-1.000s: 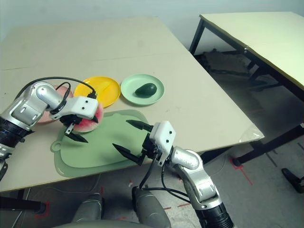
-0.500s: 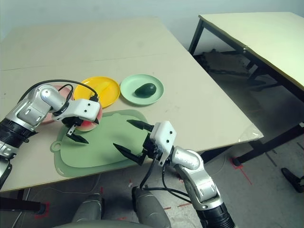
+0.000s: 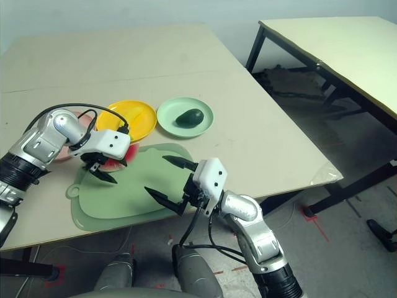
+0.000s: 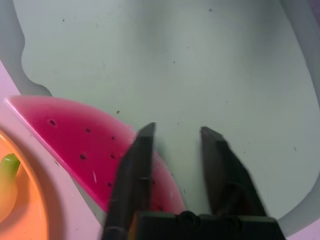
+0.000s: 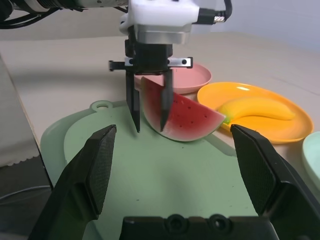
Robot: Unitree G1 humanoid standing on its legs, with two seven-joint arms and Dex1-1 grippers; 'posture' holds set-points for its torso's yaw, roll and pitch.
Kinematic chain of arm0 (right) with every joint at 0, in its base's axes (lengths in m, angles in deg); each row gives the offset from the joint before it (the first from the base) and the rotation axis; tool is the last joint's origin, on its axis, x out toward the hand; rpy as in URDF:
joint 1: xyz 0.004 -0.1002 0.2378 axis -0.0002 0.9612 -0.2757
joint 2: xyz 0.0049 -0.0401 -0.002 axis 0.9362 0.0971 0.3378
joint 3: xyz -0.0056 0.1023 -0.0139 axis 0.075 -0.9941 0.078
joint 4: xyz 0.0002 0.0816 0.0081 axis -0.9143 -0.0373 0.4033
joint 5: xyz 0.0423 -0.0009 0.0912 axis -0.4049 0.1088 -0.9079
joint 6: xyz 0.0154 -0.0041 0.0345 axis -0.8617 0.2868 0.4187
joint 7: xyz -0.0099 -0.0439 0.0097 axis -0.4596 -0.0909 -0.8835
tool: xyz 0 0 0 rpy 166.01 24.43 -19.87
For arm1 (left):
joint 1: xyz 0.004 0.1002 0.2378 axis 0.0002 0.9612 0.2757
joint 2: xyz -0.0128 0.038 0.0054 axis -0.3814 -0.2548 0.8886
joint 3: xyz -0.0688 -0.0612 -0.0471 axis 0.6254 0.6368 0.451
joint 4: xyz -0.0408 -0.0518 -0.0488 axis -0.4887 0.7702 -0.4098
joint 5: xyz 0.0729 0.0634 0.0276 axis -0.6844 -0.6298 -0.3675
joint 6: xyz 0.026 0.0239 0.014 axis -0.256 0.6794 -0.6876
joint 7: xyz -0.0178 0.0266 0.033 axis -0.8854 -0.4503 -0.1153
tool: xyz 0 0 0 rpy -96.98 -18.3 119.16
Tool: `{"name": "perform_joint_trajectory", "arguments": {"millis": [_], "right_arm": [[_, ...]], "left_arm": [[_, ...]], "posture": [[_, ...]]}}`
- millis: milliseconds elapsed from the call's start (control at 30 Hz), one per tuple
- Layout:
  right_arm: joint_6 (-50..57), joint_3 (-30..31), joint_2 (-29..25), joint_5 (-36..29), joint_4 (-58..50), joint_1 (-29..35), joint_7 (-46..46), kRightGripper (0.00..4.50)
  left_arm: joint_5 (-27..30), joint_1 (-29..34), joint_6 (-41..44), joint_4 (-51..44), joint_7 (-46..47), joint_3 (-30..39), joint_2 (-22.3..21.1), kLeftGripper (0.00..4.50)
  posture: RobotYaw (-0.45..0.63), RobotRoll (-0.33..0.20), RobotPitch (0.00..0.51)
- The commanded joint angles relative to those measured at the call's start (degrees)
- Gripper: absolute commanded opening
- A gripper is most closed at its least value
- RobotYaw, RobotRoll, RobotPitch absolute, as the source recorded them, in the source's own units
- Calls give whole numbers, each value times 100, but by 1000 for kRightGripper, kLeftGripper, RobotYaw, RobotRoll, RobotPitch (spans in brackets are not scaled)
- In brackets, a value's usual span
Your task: Place the fruits into color-matched plates.
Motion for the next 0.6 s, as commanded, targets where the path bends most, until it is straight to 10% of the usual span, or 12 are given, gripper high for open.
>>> {"name": "perform_joint_trajectory", "arguments": {"millis": [33,367,600], "right_arm": [[-78,18,11,52,74,-43,-9,4500],[-128,41,37,75,157,-117,1,4500],[-149,17,4,47,187,-168,74,4500]], "left_arm": [[65,-86,-2,47,-48,-154,-89,410],[1042,-350,642,-420,-48,-194,-250,25],[1036,-1642,890,244,-48,-262,-700,1955]], "posture": [[-154,0,58],[-148,0,56],[-143,0,57]]}}
